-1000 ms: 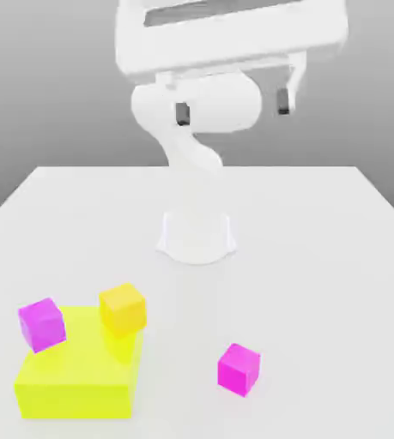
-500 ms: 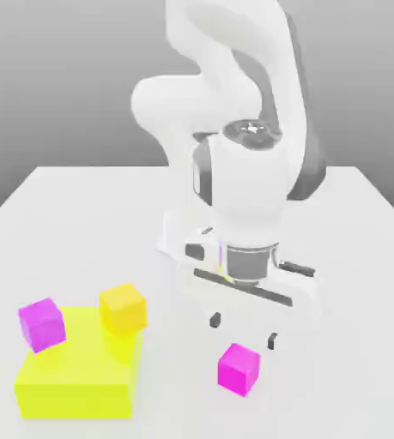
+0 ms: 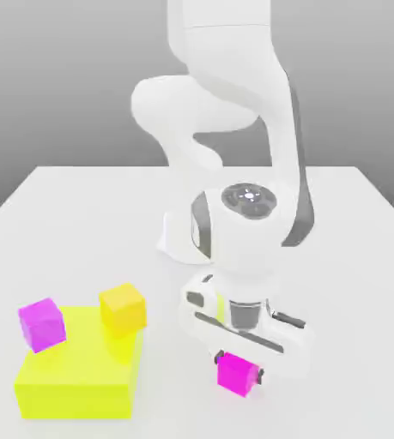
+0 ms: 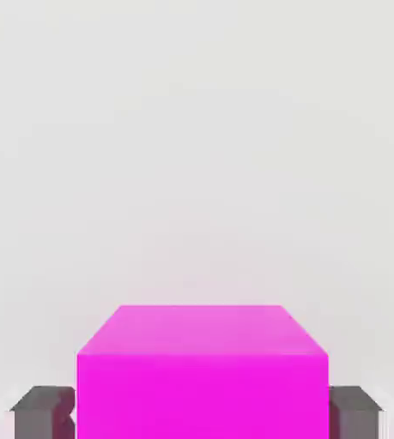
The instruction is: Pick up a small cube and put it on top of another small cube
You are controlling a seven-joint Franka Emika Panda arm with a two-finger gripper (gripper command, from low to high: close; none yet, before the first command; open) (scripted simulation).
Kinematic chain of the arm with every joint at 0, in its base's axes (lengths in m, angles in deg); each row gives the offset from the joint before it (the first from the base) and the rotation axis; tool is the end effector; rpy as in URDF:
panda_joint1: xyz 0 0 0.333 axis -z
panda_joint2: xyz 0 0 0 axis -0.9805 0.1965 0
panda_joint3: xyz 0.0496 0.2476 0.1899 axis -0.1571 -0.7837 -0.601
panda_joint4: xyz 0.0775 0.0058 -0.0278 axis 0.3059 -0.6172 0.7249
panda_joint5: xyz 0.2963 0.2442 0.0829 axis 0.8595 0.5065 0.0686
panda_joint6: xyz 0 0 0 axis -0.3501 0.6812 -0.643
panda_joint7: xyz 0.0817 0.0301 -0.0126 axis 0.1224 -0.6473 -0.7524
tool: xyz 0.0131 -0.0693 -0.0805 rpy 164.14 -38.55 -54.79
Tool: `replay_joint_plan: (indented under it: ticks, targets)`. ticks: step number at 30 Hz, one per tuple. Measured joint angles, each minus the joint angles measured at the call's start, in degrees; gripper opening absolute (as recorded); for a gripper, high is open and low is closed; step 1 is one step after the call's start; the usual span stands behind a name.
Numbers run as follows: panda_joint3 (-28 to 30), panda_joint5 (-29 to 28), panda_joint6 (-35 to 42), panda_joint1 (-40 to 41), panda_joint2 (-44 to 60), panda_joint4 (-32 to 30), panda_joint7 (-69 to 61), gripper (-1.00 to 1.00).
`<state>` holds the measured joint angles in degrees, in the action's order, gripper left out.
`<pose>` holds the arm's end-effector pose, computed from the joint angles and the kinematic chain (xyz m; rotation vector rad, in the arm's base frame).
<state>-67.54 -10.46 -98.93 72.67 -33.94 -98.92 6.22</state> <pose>0.3921 0.0655 0.1263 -2.4460 1.9661 0.0067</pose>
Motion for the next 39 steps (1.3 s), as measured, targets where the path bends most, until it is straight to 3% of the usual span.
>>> replay_joint_plan:
  ticks: [11, 16, 22, 30, 35, 36, 39]
  targets:
    - [-5.45, 4.02, 6.63, 4.55, -7.47, -1.18, -3.22, -1.00]
    - [-4.85, 2.71, 10.85, 4.73, -13.40, -2.55, -2.78, -1.00]
    - [-0.86, 6.05, 20.36, 10.79, -24.60, -4.20, -18.51, -1.00]
    - [7.98, 1.39, 33.61, 17.44, -40.14, -6.42, -35.19, -1.00]
    - [9.34, 1.02, 24.90, 18.04, -33.53, -8.52, -37.26, -1.00]
    - [9.36, 1.16, 22.85, 18.06, -31.84, -8.90, -37.42, 1.00]
    - [9.36, 1.16, 22.85, 18.05, -31.84, -8.90, -37.42, 1.00]
